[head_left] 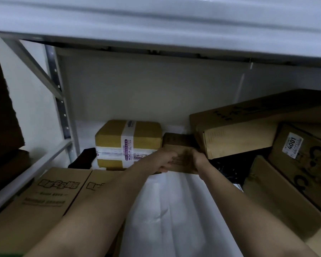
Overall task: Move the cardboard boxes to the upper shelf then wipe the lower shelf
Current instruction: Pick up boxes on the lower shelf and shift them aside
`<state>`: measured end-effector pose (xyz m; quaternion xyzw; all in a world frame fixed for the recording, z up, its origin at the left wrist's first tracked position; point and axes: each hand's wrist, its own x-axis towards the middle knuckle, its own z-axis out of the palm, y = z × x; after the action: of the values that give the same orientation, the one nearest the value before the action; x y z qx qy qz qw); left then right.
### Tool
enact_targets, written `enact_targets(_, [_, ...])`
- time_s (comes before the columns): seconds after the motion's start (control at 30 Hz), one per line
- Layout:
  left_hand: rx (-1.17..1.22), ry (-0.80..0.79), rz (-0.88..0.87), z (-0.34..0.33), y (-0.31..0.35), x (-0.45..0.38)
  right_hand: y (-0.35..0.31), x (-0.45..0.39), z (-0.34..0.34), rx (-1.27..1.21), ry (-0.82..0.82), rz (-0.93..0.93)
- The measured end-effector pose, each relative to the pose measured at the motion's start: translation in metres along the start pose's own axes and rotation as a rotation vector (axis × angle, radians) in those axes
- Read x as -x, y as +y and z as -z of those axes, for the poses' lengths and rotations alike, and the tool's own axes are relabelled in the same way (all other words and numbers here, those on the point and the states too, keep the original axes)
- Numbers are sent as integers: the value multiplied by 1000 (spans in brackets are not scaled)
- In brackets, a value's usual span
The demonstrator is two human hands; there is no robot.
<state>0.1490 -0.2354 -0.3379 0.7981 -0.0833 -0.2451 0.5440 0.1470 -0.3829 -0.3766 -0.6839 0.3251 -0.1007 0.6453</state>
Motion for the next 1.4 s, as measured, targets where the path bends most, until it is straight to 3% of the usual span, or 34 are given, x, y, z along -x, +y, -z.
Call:
enact_targets(0.17, [20,51,-5,-24,9,-17,-2,-8,6,10,-92,60])
enact_targets(0.3, [-37,59,-12,-38,24,-25,-6,-15,7,-69,46,7])
enact_targets(0.6, [-66,176,85,-37,27,-48,-14,-19,14,-34,-54,-56])
enact_targets(1.03, [219,141,151,-27,17,-54,-26,-12,33,15,-126,-44])
enact_targets(1.27, [172,155,129,-34,29,-43,-27,-17,35,57,-19,-100])
enact_targets(1.4, [198,171,91,-36,31,-35,-26,-20,38,-27,151,-96])
